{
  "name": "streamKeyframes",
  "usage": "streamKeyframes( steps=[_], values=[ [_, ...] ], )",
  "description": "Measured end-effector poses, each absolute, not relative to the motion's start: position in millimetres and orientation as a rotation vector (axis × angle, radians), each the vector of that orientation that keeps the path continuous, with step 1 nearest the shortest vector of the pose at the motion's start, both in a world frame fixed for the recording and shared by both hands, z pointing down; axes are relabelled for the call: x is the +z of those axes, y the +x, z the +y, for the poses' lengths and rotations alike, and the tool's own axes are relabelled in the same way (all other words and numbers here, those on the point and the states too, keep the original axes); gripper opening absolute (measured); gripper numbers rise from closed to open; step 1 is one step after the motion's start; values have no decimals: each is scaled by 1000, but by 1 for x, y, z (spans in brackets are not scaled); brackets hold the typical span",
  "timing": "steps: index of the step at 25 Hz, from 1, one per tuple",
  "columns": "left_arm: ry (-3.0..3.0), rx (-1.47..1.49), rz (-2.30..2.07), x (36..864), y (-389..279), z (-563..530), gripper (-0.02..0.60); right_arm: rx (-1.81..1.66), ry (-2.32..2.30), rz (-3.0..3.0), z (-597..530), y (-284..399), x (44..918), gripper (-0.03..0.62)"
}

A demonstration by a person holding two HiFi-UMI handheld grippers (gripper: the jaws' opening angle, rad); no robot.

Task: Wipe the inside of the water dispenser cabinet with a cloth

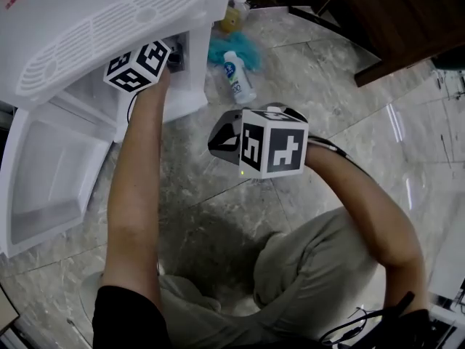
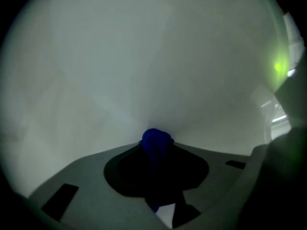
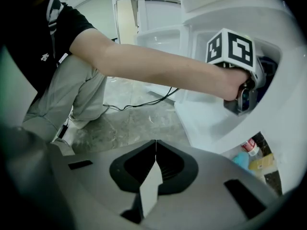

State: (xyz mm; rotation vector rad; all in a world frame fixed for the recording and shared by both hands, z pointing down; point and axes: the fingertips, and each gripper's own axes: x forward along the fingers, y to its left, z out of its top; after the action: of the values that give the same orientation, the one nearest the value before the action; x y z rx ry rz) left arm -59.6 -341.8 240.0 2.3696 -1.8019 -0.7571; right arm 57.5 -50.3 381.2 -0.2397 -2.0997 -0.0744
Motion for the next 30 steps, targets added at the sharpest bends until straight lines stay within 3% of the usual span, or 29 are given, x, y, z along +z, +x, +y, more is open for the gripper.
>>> streamKeyframes(
  steps=[6,14,30],
  values=[
    [2376,-784,-1794,238,-59,-346,101,-49,-216,-2067,-53,79,386,-2],
    [2394,-755,-1844,244,-49,-328,101,-83,-315,-2111,-36,45,380,-2],
    [2390,-767,-1805,245,-44,-322,103,-68,-306,-2059,-41,48,393,-2]
  ],
)
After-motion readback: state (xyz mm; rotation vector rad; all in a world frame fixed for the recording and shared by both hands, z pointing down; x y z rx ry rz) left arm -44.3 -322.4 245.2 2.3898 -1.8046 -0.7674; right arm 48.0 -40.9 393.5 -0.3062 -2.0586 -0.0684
